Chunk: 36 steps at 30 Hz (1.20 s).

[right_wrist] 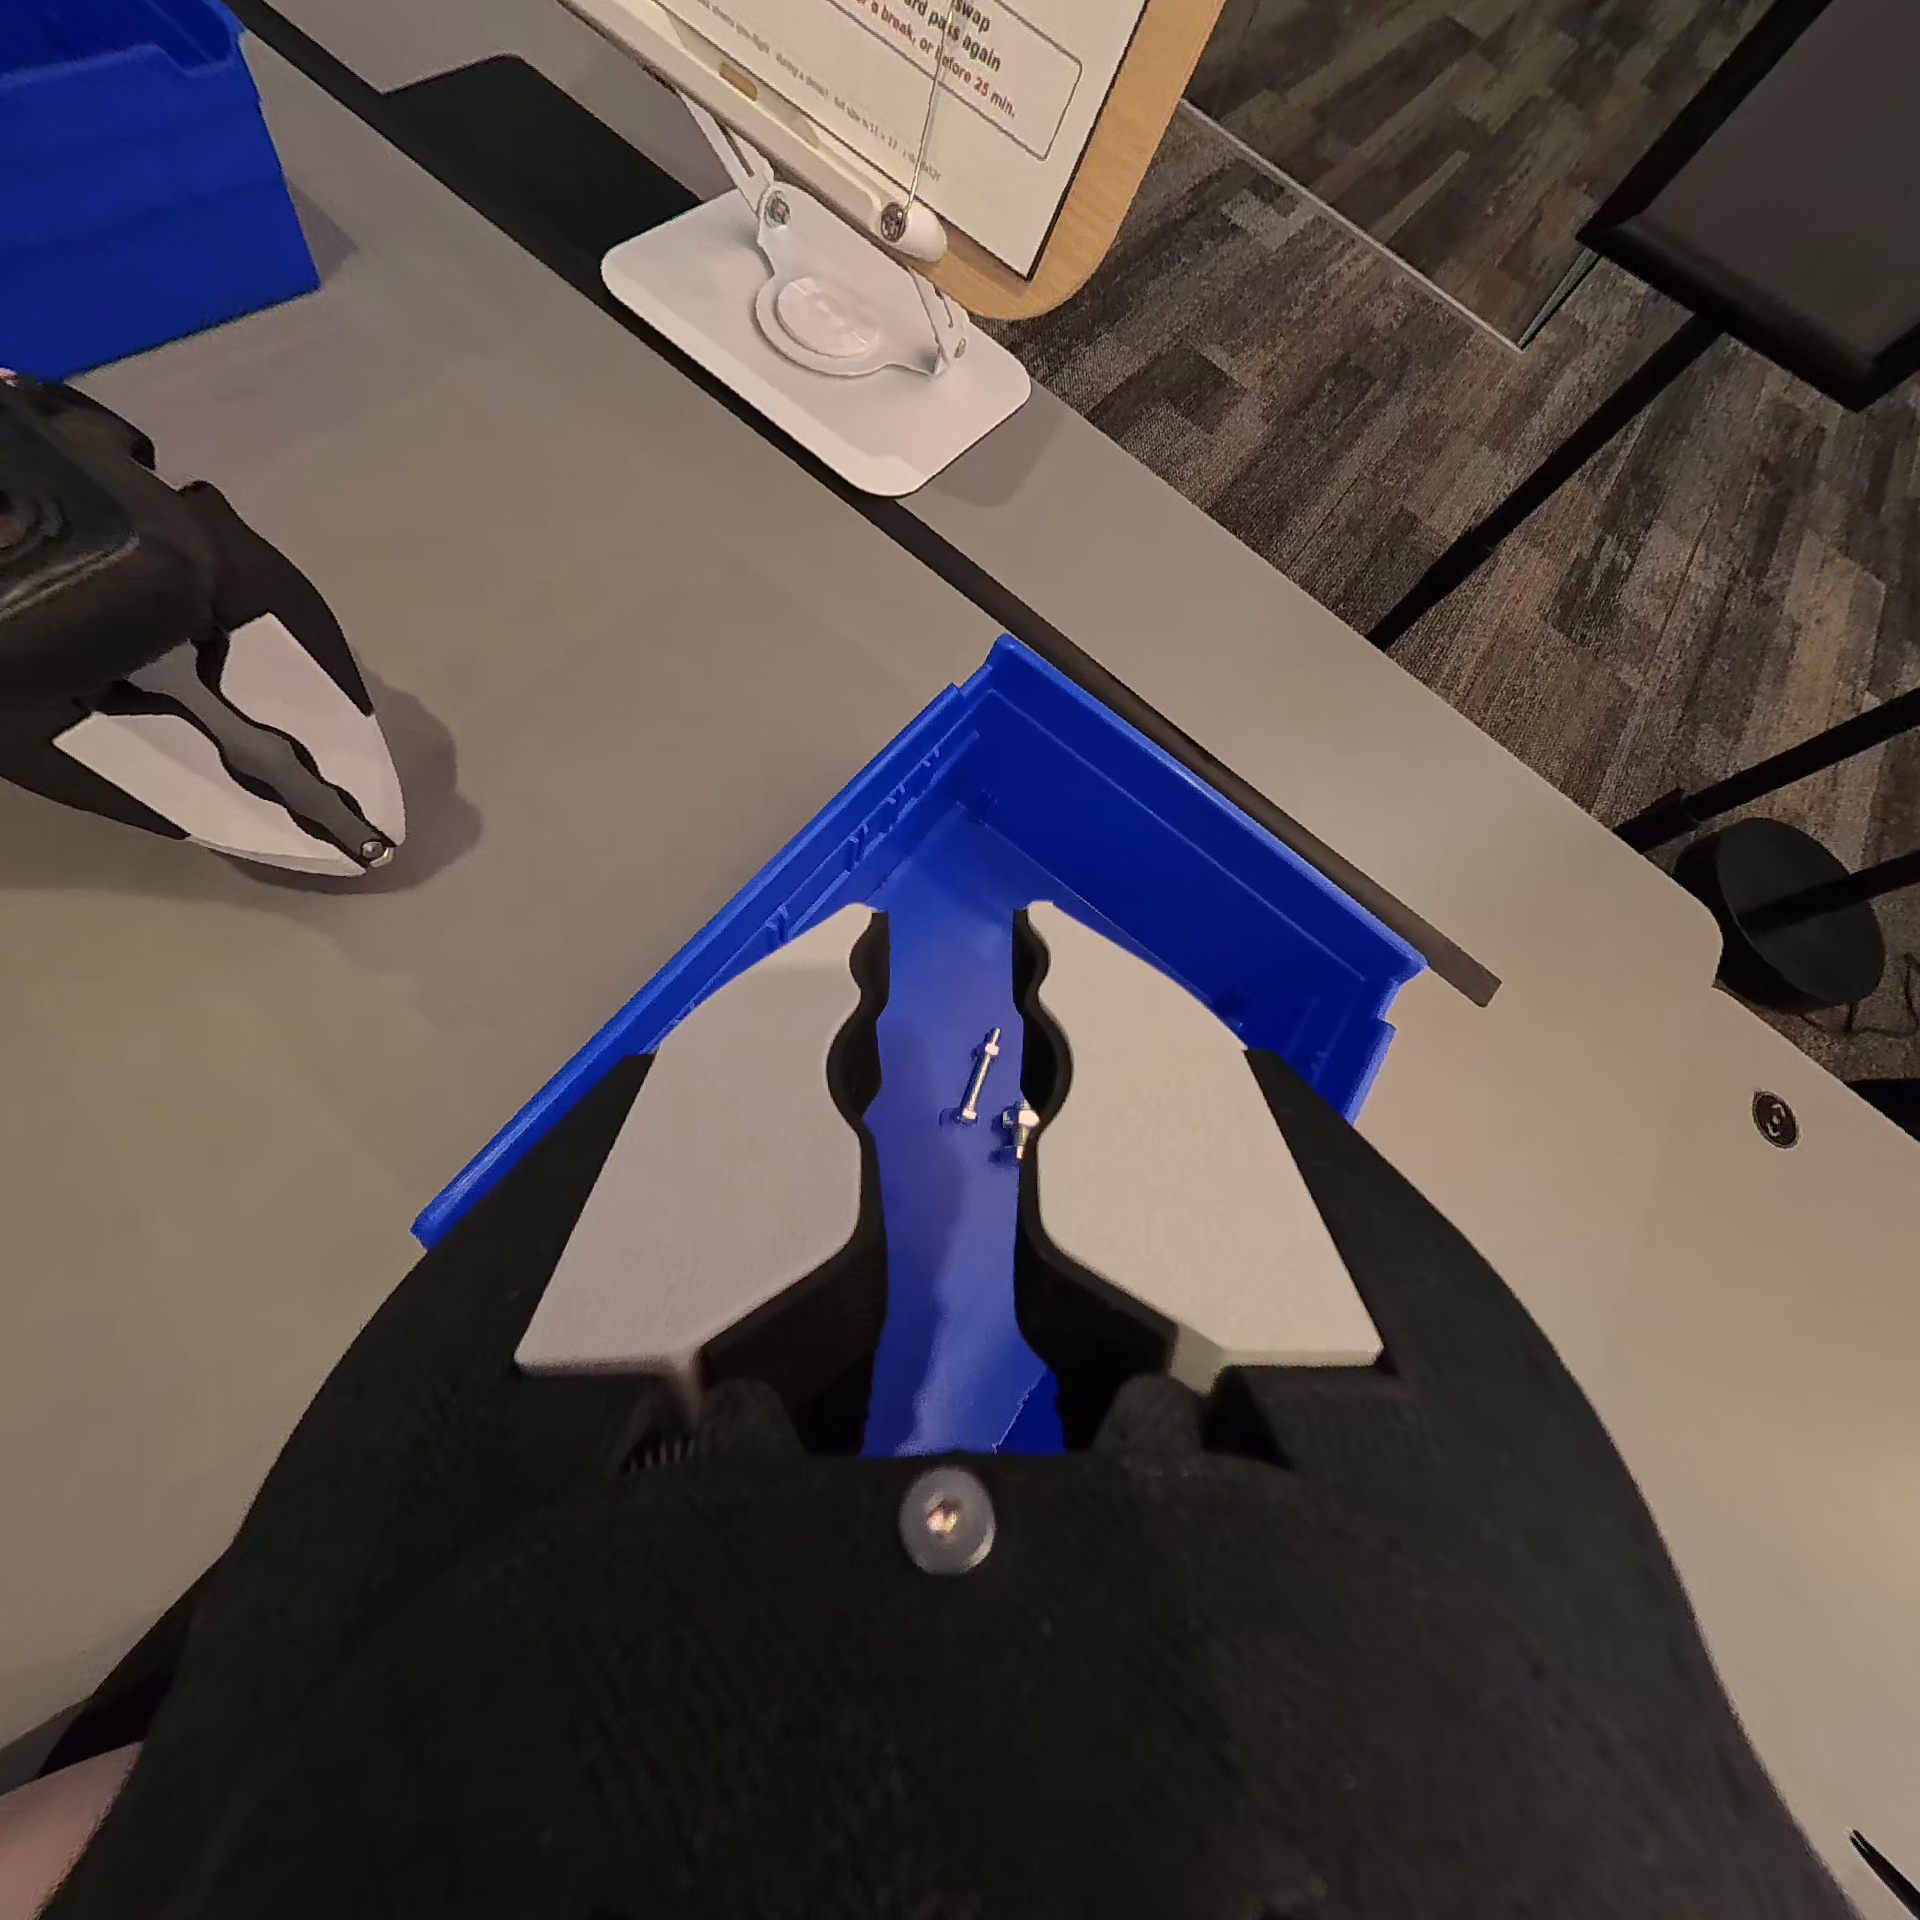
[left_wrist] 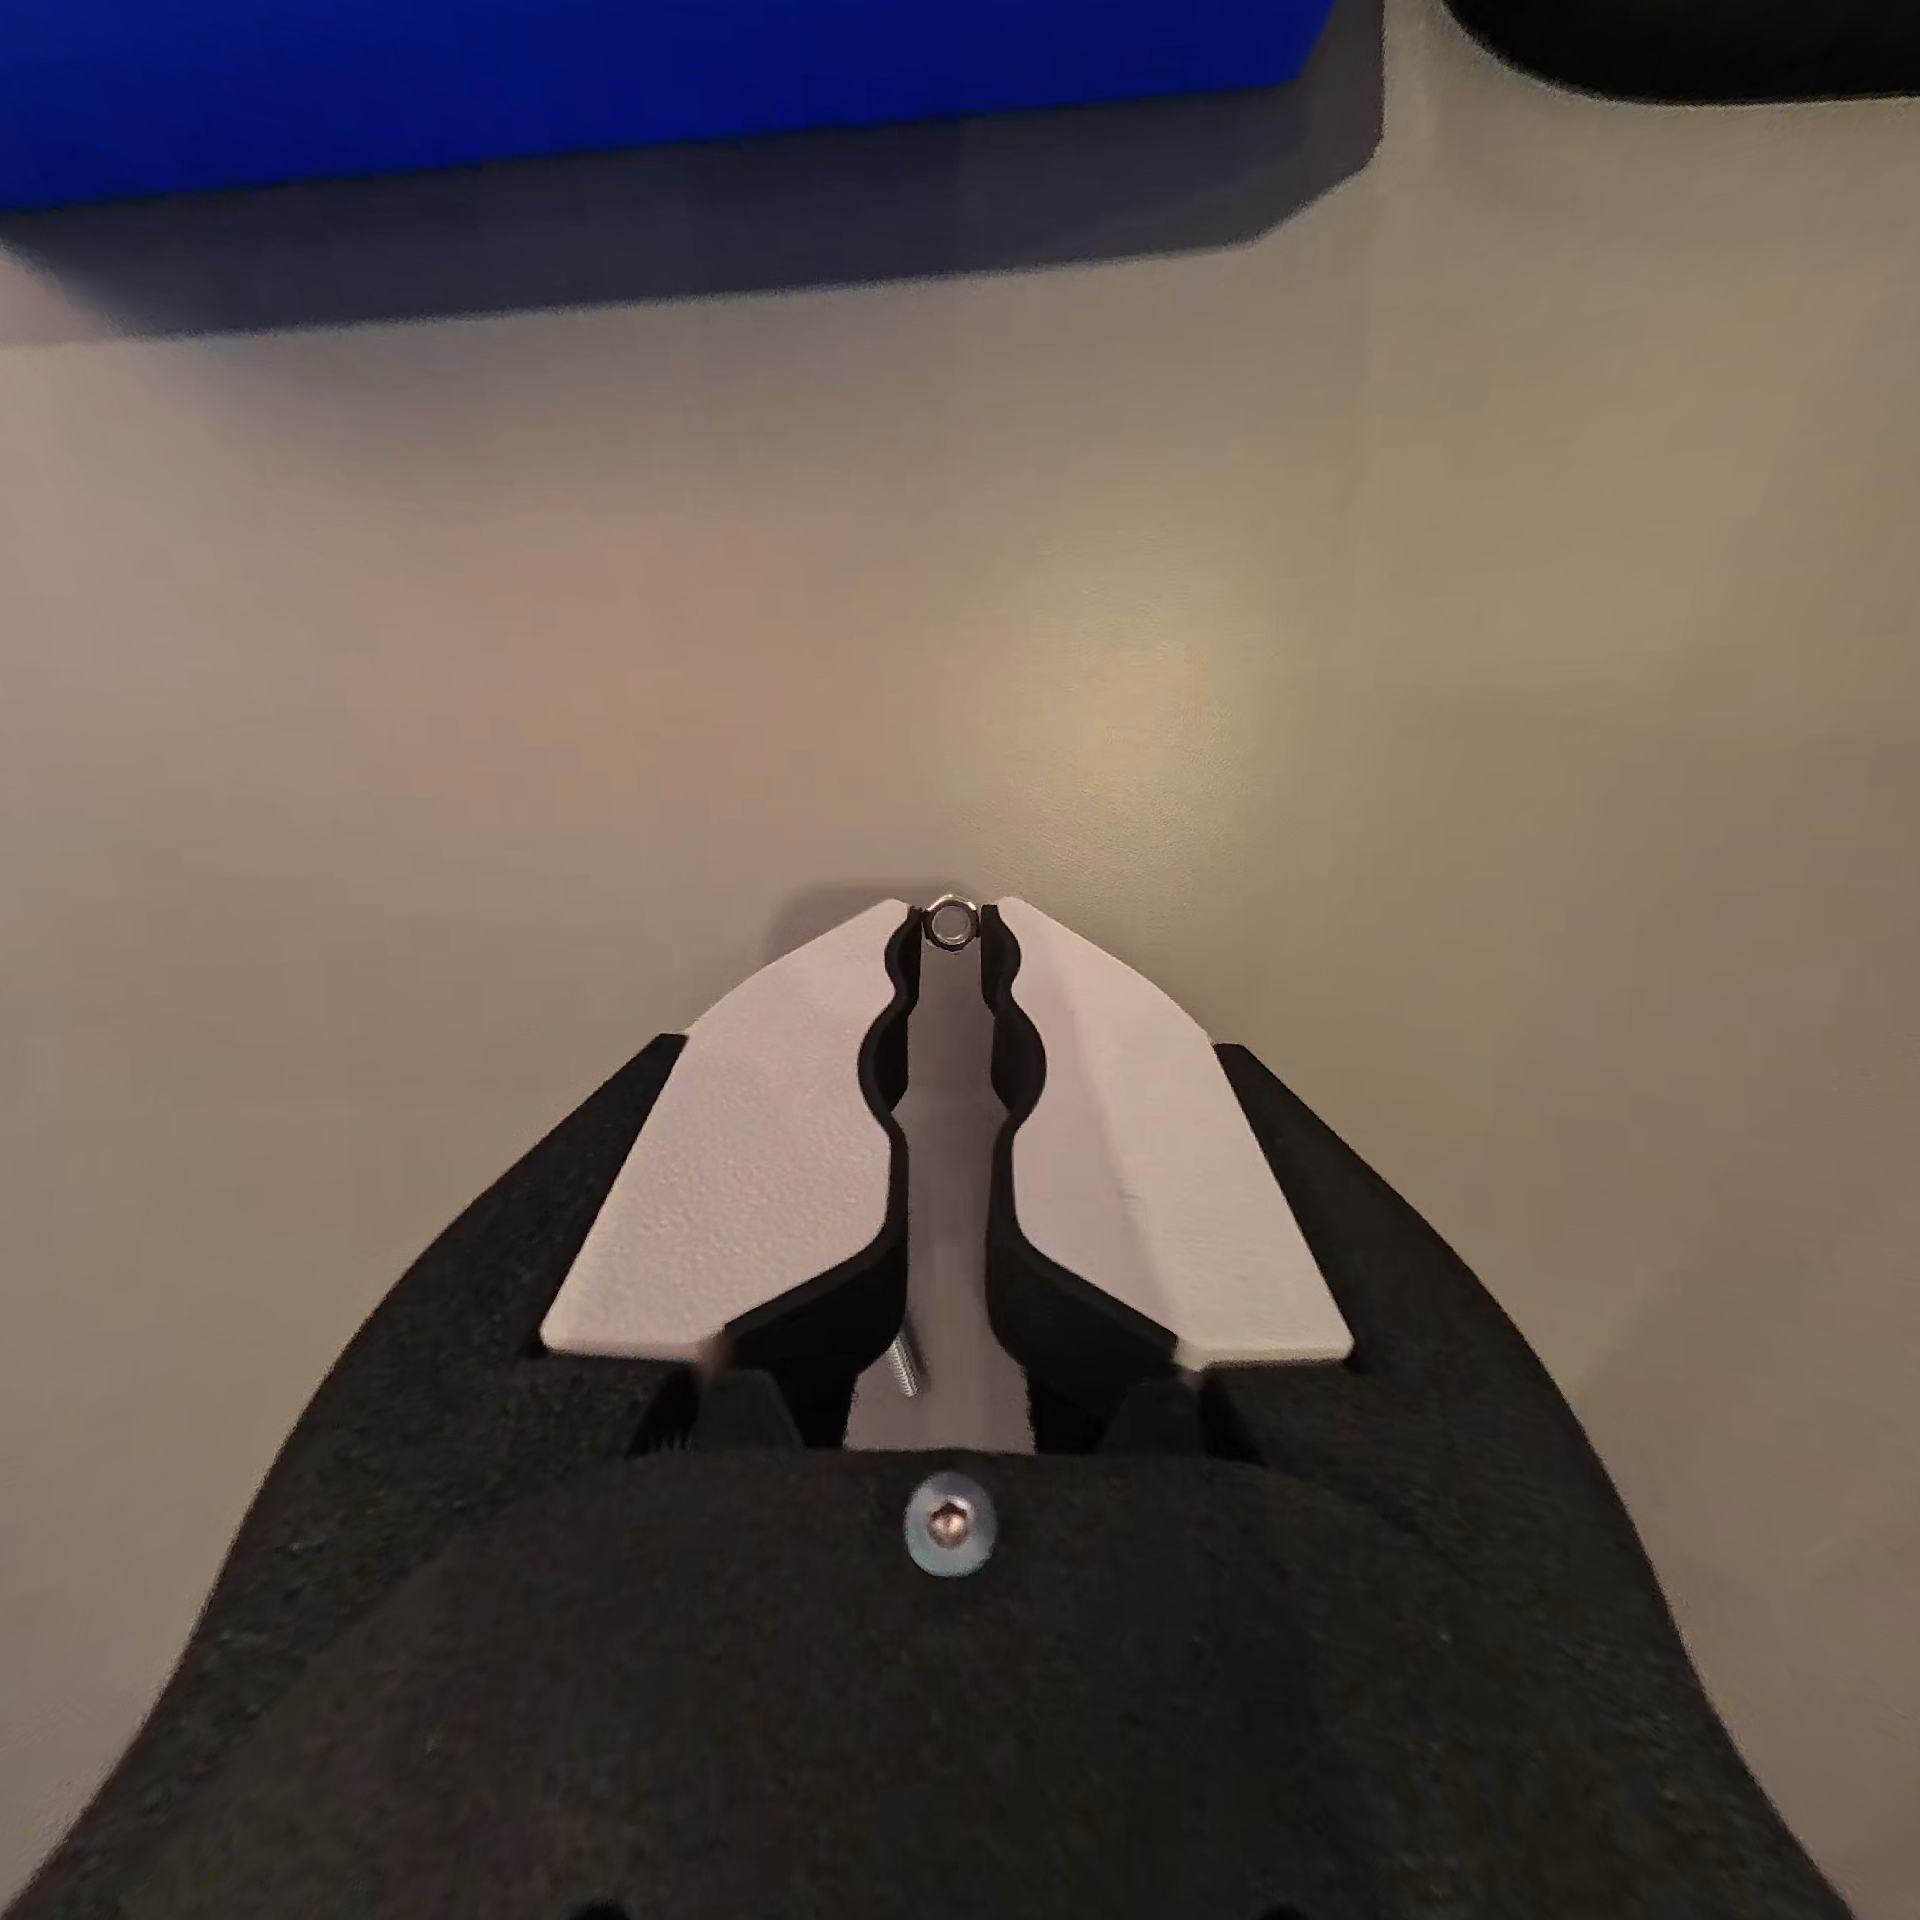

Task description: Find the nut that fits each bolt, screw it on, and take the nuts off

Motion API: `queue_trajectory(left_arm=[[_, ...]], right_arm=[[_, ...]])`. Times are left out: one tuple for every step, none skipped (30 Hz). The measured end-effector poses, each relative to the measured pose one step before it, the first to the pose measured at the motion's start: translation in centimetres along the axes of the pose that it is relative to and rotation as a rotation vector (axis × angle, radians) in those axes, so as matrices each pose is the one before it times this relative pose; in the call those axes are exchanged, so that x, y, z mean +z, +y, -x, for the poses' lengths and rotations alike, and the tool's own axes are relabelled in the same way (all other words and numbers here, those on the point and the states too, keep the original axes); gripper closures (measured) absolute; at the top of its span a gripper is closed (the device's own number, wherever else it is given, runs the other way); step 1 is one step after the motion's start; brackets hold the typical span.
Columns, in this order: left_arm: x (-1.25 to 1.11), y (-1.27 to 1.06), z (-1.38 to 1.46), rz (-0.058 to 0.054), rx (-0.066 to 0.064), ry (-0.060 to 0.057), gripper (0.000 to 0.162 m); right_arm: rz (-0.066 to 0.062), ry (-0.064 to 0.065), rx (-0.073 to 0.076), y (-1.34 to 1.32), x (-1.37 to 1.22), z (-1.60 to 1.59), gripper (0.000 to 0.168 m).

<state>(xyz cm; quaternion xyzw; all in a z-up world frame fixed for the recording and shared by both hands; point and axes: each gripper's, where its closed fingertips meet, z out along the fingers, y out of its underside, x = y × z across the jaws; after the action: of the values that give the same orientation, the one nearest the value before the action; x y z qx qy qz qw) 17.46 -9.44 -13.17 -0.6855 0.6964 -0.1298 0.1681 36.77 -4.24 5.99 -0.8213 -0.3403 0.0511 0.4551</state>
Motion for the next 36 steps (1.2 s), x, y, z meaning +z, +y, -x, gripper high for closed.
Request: queue_trajectory(left_arm=[[0.25,0.154,-0.045,0.0113,-0.0015,0.0106,0.152],[0.259,0.078,0.063,0.0039,-0.0003,0.001,0.152],[0.236,0.039,0.043,0.0001,0.0009,0.0003,0.151],[0.216,0.113,-0.026,0.0059,-0.0008,0.0046,0.151],[0.16,0.052,-0.026,0.0024,-0.0001,0.0046,0.152],[0.116,-0.005,-0.004,-0.0027,-0.0019,0.0021,0.152],[0.085,-0.025,0.002,-0.0045,-0.0041,0.0021,0.152],[0.051,-0.106,0.022,-0.01,-0.0052,0.0001,0.152],[0.067,-0.074,-0.066,-0.0091,-0.0039,0.0052,0.152],[0.127,0.118,-0.111,0.0051,-0.0031,0.0089,0.152],[0.157,0.245,0.021,0.0135,-0.0012,0.0006,0.152],[0.14,0.16,0.075,0.0055,0.0032,-0.0049,0.152],[0.106,0.042,0.017,-0.0029,0.0031,-0.0013,0.152],[0.093,0.063,-0.056,0.0001,-0.0023,0.0044,0.152],[0.075,0.071,-0.009,0.0024,-0.0032,0.0027,0.152],[0.06,0.02,0.011,-0.0024,0.0004,0.0001,0.152],[0.067,0.071,0.008,0.0006,-0.0003,0.0014,0.151],[0.059,0.102,-0.041,0.0041,-0.0033,0.0051,0.151],[-0.048,-0.069,-0.061,-0.0064,-0.0065,0.0081,0.148],[-0.108,0.054,0.001,0.0042,-0.0098,0.0053,0.144],[-0.305,-0.004,0.152,-0.0002,-0.005,-0.0039,0.139],[-0.641,-0.165,0.317,-0.0135,0.0015,-0.0155,0.137],[-0.974,-0.196,0.516,-0.0212,-0.0022,-0.0253,0.136],[-1.155,-0.097,0.666,-0.0195,-0.015,-0.027,0.134],[-1.137,0.075,0.645,-0.0152,-0.0304,-0.0162,0.133],[-0.886,0.577,0.523,0.0114,-0.0492,-0.0017,0.131],[-0.546,1.056,0.421,0.0423,-0.0528,0.0066,0.129],[-0.182,1.048,0.376,0.0337,-0.0391,0.0006,0.129],[0.088,0.74,0.243,0.0052,-0.0221,-0.0024,0.131],[0.217,0.591,0.107,-0.0041,-0.0138,-0.0027,0.135],[0.278,0.675,0.118,0.0088,-0.0082,-0.0086,0.136],[0.307,0.737,0.165,0.0212,-0.0008,-0.0153,0.136],[0.276,0.584,-0.003,0.017,0.0046,-0.0068,0.136],[0.225,0.282,-0.128,0.002,0.0005,0.0025,0.137],[0.169,0.153,-0.153,-0.0004,-0.0058,0.0083,0.137],[0.135,0.209,-0.129,0.0085,-0.0079,0.0097,0.137]], right_arm=[[0.006,-0.0009,-0.002,0.062,0.103,0.03,0.144],[0.0045,-0.0013,-0.0018,0.026,0.102,0.031,0.144],[0.0032,-0.0015,-0.0011,0.022,0.077,0.039,0.144],[0.002,-0.0007,-0.0007,-0.004,0.049,0.03,0.144],[0.001,-0.0005,-0.0012,-0.015,0.029,0.039,0.144],[0.0003,-0.0012,-0.002,-0.024,0.014,0.053,0.144],[0.0,-0.0013,-0.0024,-0.028,0.016,0.051,0.144],[-0.0001,-0.0009,-0.0019,-0.03,0.017,0.05,0.144],[0.0,-0.0014,-0.0004,-0.022,0.016,0.045,0.144],[0.0001,-0.0017,-0.0001,-0.023,0.022,0.046,0.144],[0.001,-0.001,-0.001,0.0,0.035,0.028,0.144],[0.0021,-0.0002,-0.0011,0.03,0.038,0.022,0.144],[0.0032,-0.0003,-0.0004,0.028,0.039,0.013,0.144],[0.0034,-0.0004,-0.0005,0.038,0.04,0.03,0.144],[0.0026,-0.0006,-0.0013,0.033,0.042,0.018,0.144],[0.0016,-0.0014,-0.0011,0.009,0.04,0.043,0.144],[0.0016,-0.0013,-0.0003,0.02,0.033,0.032,0.144],[0.0015,0.0001,-0.0005,0.011,0.027,0.01,0.144],[0.0009,-0.0001,-0.0007,-0.001,0.019,0.015,0.144],[0.0006,-0.0012,-0.0006,0.012,0.015,0.03,0.144],[0.0005,-0.0011,-0.0012,0.003,0.01,0.023,0.144],[0.0005,-0.0004,-0.0015,0.029,-0.005,0.012,0.144],[0.0004,-0.0001,-0.0007,0.022,-0.007,-0.003,0.144],[-0.0002,-0.0002,0.0008,0.034,-0.022,-0.006,0.144],[-0.0008,-0.0005,0.002,0.028,-0.021,-0.031,0.144],[-0.0011,0.0004,0.0023,0.017,-0.026,-0.043,0.144],[-0.0009,0.0019,0.0026,-0.001,-0.016,-0.068,0.144],[-0.0001,0.0015,0.0022,0.003,0.01,-0.045,0.144],[0.0002,-0.0008,0.0003,-0.007,0.029,0.004,0.144],[0.0003,-0.0028,-0.0019,-0.019,0.03,0.056,0.144],[0.0007,-0.0022,-0.0031,-0.018,0.038,0.071,0.144],[0.001,-0.0008,-0.0028,-0.03,0.024,0.05,0.144],[0.0004,-0.0005,-0.0016,-0.045,0.022,0.052,0.144],[-0.0003,-0.0013,-0.0017,-0.063,0.029,0.083,0.144],[-0.0002,-0.0019,-0.0033,-0.075,0.042,0.087,0.144],[0.0009,-0.0019,-0.0042,-0.054,0.048,0.106,0.144]])
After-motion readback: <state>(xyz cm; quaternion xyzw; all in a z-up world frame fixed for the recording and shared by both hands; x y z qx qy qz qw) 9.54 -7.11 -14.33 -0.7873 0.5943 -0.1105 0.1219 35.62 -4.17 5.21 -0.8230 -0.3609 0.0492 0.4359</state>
